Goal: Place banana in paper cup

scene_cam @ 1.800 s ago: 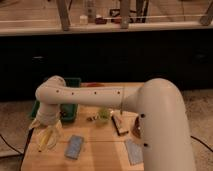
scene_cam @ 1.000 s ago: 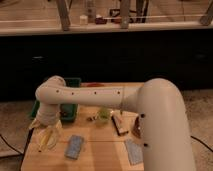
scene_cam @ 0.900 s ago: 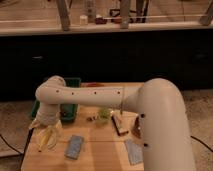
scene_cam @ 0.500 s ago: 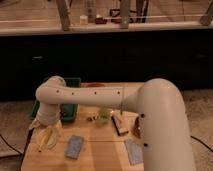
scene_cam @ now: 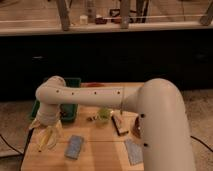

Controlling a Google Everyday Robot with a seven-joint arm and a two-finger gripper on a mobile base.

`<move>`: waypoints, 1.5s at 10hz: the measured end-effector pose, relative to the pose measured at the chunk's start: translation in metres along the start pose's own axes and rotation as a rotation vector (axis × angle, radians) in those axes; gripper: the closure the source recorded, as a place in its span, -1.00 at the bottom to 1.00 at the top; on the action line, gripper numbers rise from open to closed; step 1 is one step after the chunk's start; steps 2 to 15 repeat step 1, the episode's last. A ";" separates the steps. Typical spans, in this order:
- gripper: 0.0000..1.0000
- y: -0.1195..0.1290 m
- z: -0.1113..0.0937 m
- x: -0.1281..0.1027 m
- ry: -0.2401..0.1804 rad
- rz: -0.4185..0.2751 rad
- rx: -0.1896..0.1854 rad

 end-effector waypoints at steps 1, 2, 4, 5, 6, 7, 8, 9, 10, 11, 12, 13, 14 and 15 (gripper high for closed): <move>-0.60 0.000 0.000 0.000 0.000 0.000 0.000; -0.60 0.000 0.000 0.000 0.000 0.000 0.000; -0.60 0.000 0.000 0.000 0.000 0.000 0.000; -0.60 0.000 0.000 0.000 0.000 0.000 0.000; -0.60 0.000 0.000 0.000 0.000 0.000 0.000; -0.60 0.000 0.000 0.000 0.000 0.000 0.000; -0.60 0.000 0.000 0.000 0.000 0.000 0.000; -0.60 0.000 0.000 0.000 0.000 0.000 0.000; -0.60 0.000 0.000 0.000 0.000 0.000 0.000; -0.60 0.000 0.000 0.000 0.000 0.000 0.000; -0.60 0.000 0.000 0.000 0.000 0.000 0.000; -0.60 0.000 0.000 0.000 0.000 0.000 0.000; -0.60 0.000 0.000 0.000 0.000 0.000 0.000; -0.60 0.000 0.000 0.000 0.000 0.000 0.000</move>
